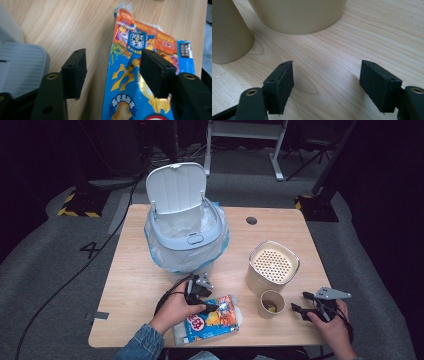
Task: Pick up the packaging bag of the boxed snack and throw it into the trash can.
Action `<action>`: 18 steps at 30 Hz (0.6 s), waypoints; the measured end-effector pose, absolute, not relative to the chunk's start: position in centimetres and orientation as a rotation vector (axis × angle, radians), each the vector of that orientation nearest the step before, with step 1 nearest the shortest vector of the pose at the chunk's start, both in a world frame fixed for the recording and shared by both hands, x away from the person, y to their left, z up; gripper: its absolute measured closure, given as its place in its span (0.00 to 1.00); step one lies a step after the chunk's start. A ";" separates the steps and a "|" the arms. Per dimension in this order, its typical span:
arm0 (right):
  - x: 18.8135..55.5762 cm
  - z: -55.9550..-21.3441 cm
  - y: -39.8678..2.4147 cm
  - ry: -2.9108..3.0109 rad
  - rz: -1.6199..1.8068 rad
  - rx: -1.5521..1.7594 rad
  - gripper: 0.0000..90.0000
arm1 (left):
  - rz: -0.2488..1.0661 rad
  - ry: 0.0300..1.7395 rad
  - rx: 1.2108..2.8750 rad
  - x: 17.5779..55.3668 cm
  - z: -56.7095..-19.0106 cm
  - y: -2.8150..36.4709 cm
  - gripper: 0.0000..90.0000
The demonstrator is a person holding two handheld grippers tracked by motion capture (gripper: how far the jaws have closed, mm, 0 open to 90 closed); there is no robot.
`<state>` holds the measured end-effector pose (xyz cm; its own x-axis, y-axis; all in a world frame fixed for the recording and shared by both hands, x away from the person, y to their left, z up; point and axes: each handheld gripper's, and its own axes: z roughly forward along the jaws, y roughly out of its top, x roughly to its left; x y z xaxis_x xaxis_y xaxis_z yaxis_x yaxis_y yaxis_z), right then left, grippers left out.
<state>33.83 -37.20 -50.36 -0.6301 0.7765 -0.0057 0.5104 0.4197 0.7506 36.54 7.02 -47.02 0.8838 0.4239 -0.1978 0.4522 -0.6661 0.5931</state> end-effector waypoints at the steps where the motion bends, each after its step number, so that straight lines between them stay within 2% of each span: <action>1: 33.8 -50.4 -37.2 2.327 1.048 1.105 0.31 | -0.081 0.648 2.381 36.6 -47.2 7.0 0.49; 4: 33.8 -50.4 -37.2 2.327 1.048 1.105 0.31 | -0.127 0.670 2.377 36.8 -47.4 7.0 0.53; 9: 33.8 -50.4 -37.2 2.327 1.048 1.104 0.31 | -0.161 0.653 2.401 36.8 -47.6 6.8 0.69; 10: 33.8 -50.4 -37.2 2.327 1.048 1.105 0.31 | -0.159 0.649 2.405 36.8 -47.5 6.8 0.78; 11: 33.8 -50.4 -37.2 2.327 1.048 1.105 0.31 | -0.164 0.645 2.401 36.8 -47.4 6.9 0.78; 12: 33.8 -50.4 -37.2 2.327 1.048 1.105 0.31 | -0.168 0.645 2.396 36.8 -47.3 7.1 0.85; 18: 33.8 -50.4 -37.2 2.327 1.049 1.105 0.31 | -0.175 0.648 2.351 36.8 -46.7 7.7 0.93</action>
